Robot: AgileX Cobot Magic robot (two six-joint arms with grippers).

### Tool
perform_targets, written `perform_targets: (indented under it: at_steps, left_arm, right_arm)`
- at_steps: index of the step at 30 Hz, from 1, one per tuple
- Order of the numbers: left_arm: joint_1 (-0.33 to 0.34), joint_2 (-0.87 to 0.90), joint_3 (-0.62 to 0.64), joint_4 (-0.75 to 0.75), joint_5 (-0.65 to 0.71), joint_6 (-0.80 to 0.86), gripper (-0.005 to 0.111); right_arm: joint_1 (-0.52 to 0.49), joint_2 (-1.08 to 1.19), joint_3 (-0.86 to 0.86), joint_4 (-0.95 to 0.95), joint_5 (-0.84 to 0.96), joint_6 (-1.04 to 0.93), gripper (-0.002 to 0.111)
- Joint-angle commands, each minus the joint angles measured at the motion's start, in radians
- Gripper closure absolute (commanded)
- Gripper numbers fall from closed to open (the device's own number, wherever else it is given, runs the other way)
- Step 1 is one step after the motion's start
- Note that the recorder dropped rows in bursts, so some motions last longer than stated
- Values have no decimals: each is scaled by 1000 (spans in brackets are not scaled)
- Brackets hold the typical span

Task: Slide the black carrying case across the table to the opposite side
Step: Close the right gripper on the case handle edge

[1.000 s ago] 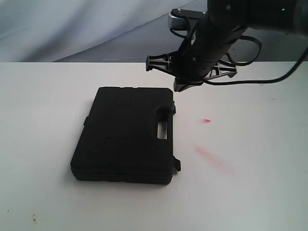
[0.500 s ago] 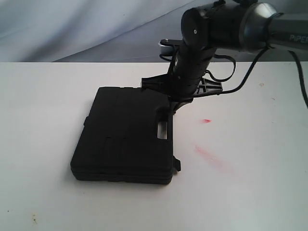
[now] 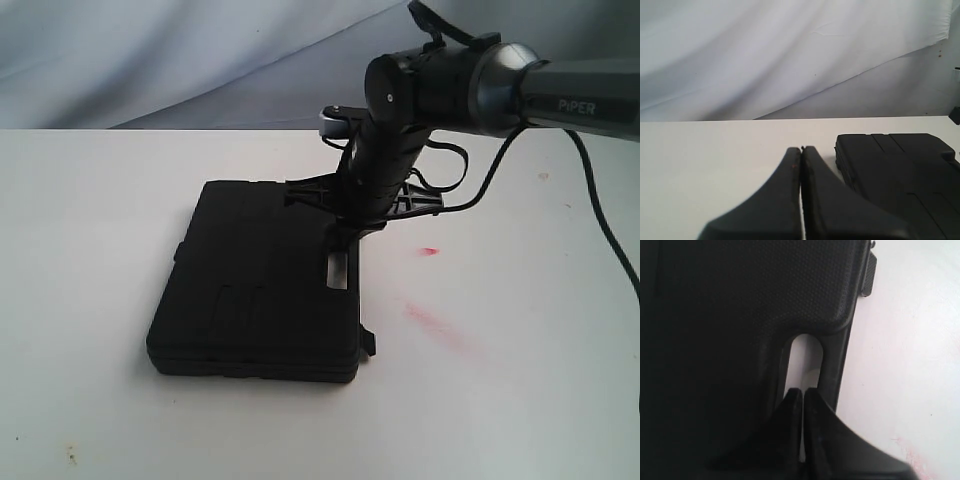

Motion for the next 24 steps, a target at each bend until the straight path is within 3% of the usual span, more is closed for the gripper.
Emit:
perform_targets:
  at_steps: [1, 5, 24]
  left_arm:
    - [2, -8, 4, 1, -3, -2, 107]
    - [2, -8, 4, 1, -3, -2, 107]
    - [2, -8, 4, 1, -3, -2, 107]
  right_arm:
    - [-1, -2, -7, -13, -18, -11, 94]
    - [-1, -2, -7, -15, -27, 9, 80]
    - [-1, 33, -7, -83, -42, 62, 80]
